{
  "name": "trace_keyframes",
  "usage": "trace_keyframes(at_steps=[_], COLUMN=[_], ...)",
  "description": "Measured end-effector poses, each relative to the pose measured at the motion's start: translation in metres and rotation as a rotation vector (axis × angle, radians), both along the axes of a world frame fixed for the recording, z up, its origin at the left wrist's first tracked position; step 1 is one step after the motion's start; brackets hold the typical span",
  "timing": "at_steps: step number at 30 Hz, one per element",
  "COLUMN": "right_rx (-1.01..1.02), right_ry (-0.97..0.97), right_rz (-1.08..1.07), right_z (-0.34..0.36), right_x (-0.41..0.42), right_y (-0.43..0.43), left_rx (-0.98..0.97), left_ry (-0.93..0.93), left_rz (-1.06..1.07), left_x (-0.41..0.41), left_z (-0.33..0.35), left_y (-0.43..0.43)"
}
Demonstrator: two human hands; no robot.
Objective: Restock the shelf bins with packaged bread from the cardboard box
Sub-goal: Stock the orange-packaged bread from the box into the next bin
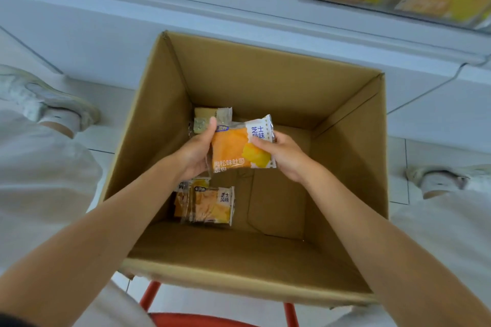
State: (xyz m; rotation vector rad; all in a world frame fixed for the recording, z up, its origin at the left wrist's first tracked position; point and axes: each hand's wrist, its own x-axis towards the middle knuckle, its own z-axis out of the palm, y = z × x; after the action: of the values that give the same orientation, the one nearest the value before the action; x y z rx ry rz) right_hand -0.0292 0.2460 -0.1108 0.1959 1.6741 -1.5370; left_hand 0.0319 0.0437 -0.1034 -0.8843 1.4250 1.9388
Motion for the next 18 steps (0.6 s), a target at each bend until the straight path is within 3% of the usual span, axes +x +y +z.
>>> trace_keyframes(at_steps=[2, 4, 7, 10, 13, 16, 18], right_rx=[0.009, 0.056, 0.210, 0.334, 0.328, 0.312, 0.417], right_ry=[0.004, 0.009, 0.043, 0.056, 0.025, 0.011, 0.121], right_rz=[-0.021, 0.042, 0.307, 0.654, 0.803, 0.811, 0.880], right_z=[-0.007, -0.020, -0.051, -0.089, -0.119, -0.139, -0.150], right_x=[0.000, 0.002, 0.016, 0.033, 0.048, 0.057, 0.062], right_y=[0.000, 0.000, -0.003, -0.016, -0.034, -0.045, -0.049], left_rx=[-0.020, -0.163, -0.403, -0.522, -0.495, -0.491, -0.506], left_ry=[-0.018, -0.004, -0.004, -0.004, -0.018, -0.034, -0.053], left_rz=[-0.047, -0.005, 0.160, 0.220, 0.244, 0.236, 0.219], left_x=[0.003, 0.006, 0.010, 0.015, 0.016, 0.018, 0.021], left_z=[-0.003, -0.015, -0.044, -0.068, -0.080, -0.086, -0.087], left_y=[-0.002, -0.009, -0.025, -0.032, -0.032, -0.033, -0.033])
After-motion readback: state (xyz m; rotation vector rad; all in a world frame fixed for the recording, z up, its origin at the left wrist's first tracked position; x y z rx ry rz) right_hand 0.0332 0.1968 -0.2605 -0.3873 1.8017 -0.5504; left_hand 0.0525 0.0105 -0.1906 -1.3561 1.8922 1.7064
